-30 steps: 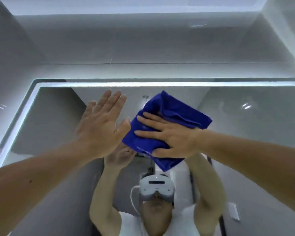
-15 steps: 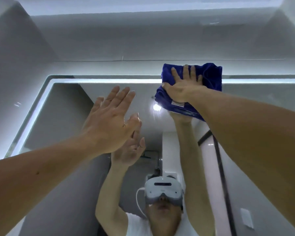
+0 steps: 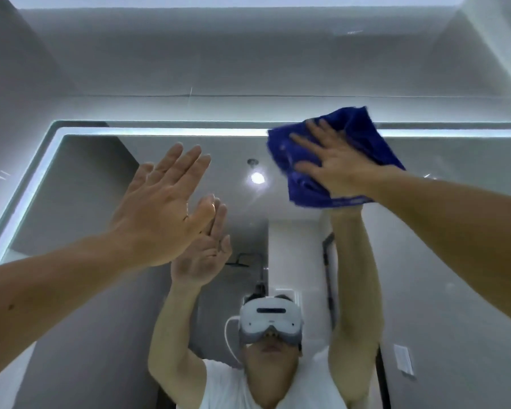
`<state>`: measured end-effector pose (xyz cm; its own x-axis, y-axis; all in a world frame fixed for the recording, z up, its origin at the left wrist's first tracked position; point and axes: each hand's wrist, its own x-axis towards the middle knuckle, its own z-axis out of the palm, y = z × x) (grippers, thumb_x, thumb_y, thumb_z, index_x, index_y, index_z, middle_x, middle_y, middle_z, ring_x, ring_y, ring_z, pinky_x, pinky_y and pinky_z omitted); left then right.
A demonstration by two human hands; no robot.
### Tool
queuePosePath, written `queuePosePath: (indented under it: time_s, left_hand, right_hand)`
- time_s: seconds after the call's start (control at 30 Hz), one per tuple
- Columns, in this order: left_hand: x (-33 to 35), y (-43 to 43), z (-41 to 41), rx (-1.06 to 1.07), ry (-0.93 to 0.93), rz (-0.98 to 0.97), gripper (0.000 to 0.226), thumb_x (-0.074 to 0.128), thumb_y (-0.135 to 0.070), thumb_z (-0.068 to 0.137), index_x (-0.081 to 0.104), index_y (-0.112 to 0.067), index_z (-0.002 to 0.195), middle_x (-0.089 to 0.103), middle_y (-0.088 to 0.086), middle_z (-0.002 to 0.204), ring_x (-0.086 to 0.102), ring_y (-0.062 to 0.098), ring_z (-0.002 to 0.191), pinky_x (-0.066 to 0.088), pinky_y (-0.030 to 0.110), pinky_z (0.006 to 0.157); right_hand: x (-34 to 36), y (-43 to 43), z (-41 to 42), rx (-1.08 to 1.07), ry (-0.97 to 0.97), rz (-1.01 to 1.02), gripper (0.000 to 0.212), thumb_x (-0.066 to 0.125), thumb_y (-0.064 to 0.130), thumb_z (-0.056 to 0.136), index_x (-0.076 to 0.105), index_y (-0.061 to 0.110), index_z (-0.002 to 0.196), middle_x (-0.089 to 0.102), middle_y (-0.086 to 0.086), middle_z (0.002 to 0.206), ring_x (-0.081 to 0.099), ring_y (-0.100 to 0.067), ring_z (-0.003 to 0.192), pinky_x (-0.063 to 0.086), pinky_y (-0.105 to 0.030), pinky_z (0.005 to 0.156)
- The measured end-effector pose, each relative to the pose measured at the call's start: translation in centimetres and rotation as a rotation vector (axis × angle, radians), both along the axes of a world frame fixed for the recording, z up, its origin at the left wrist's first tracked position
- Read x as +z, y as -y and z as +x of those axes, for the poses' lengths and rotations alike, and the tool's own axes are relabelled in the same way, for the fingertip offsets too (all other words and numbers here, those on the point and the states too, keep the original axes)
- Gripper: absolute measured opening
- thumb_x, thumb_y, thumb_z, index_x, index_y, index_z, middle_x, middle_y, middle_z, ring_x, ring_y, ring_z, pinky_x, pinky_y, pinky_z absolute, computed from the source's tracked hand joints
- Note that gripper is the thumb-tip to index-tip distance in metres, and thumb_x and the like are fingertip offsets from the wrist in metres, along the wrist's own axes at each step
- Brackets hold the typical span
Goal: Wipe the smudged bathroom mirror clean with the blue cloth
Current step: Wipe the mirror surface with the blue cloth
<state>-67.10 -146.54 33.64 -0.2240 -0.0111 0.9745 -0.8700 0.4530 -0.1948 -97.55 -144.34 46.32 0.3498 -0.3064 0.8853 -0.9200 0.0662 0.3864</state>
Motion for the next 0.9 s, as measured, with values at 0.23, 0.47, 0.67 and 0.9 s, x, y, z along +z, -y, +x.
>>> queuePosePath:
  time_s: [0.23,0.47,0.67,0.9]
  left_hand:
    - [0.8,-0.5,-1.4,-0.023,-0.014,-0.005,0.08,0.002,-0.065,0.082,0.004,-0.032,0.155,-0.012,-0.022,0.154,-0.016,-0.001,0.146,-0.005,0.035,0.122]
    - [0.3,0.5,-4.7,-0.067,-0.009,-0.029,0.078,0.004,-0.063,0.084,0.007,-0.032,0.155,-0.005,-0.018,0.161,-0.017,-0.004,0.144,-0.008,0.031,0.118]
    - [0.4,0.0,-7.5,-0.081,-0.012,-0.022,0.079,0.006,-0.062,0.083,0.007,-0.032,0.155,-0.003,-0.016,0.163,-0.015,-0.003,0.145,-0.007,0.032,0.119]
    - [-0.4,-0.7,-9.0,-0.052,0.01,0.013,0.077,0.003,-0.062,0.084,0.004,-0.032,0.155,-0.006,-0.018,0.162,-0.018,-0.003,0.145,-0.009,0.033,0.119]
  right_hand:
    - [2.7,0.6,0.6,-0.103,0.349,-0.08,0.066,0.009,0.063,0.097,-0.011,0.034,0.153,-0.016,-0.003,0.162,-0.016,-0.026,0.149,-0.006,-0.05,0.117]
    - [-12.0,0.0,-0.9,0.0,-0.149,0.019,0.067,0.004,0.072,0.091,-0.018,0.045,0.149,-0.026,0.007,0.16,-0.025,-0.015,0.146,-0.011,-0.044,0.119]
    - [-12.7,-1.2,-4.5,0.039,-0.378,0.157,0.063,0.014,0.069,0.093,-0.014,0.052,0.147,-0.025,0.013,0.159,-0.024,-0.013,0.146,-0.005,-0.046,0.12]
    - [3.9,-2.3,-7.9,-0.09,0.268,-0.075,0.062,0.014,0.062,0.098,-0.004,0.041,0.153,-0.01,0.004,0.164,-0.013,-0.019,0.149,-0.005,-0.046,0.118]
